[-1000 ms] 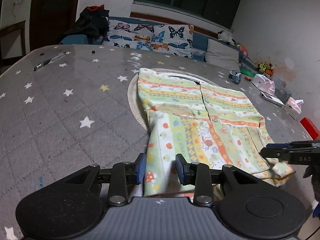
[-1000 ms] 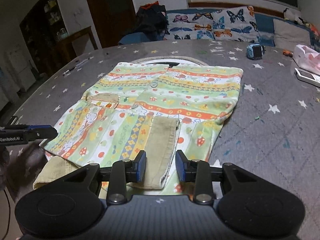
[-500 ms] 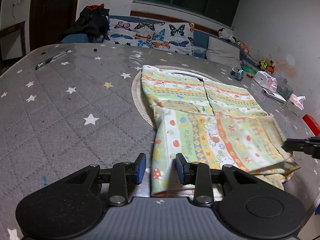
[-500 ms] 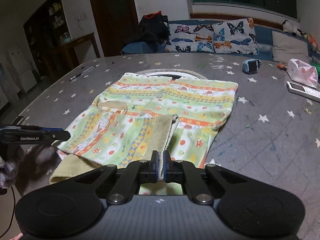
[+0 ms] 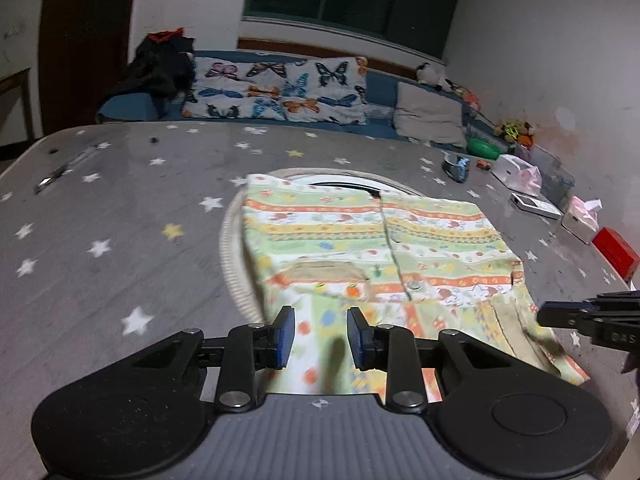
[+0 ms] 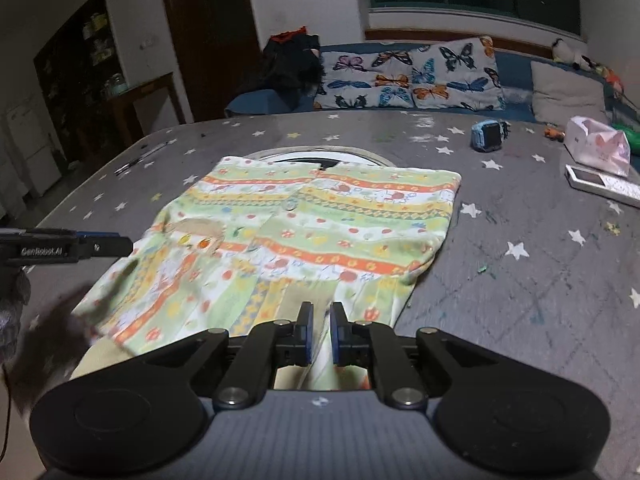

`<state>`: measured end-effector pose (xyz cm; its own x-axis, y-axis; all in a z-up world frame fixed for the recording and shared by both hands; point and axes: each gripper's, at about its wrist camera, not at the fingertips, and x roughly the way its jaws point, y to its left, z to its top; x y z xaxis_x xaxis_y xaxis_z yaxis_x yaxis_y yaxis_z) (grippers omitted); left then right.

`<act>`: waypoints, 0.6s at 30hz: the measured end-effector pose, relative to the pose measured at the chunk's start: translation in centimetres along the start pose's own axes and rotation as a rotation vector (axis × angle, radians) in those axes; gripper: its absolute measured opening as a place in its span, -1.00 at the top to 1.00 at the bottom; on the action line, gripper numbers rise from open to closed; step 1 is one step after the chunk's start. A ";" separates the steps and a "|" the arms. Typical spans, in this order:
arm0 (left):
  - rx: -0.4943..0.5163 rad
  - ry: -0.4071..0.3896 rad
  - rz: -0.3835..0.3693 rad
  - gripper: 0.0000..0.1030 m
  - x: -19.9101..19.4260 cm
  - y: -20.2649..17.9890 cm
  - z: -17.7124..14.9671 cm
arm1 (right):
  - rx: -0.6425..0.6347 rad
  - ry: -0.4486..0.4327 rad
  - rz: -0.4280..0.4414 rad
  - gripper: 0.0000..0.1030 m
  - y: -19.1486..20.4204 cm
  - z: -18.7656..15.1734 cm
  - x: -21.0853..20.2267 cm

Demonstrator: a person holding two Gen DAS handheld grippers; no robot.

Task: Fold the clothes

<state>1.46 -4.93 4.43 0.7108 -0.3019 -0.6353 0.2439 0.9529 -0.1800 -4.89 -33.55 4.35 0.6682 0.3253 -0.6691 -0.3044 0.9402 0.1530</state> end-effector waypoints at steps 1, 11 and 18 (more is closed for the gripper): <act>0.008 0.010 -0.001 0.49 0.7 -0.2 0.1 | 0.007 0.004 0.000 0.83 -0.2 0.1 0.6; 0.049 0.021 0.084 0.64 2.3 0.2 -0.3 | -0.095 -0.009 -0.032 0.81 0.8 0.3 2.6; 0.038 0.043 -0.040 0.62 -0.7 -0.9 -0.5 | -0.187 -0.001 0.045 0.59 2.8 -0.1 2.2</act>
<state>0.48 -5.57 4.66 0.6710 -0.3378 -0.6601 0.2969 0.9381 -0.1782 -4.31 -30.20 3.20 0.6515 0.3670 -0.6639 -0.4548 0.8894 0.0454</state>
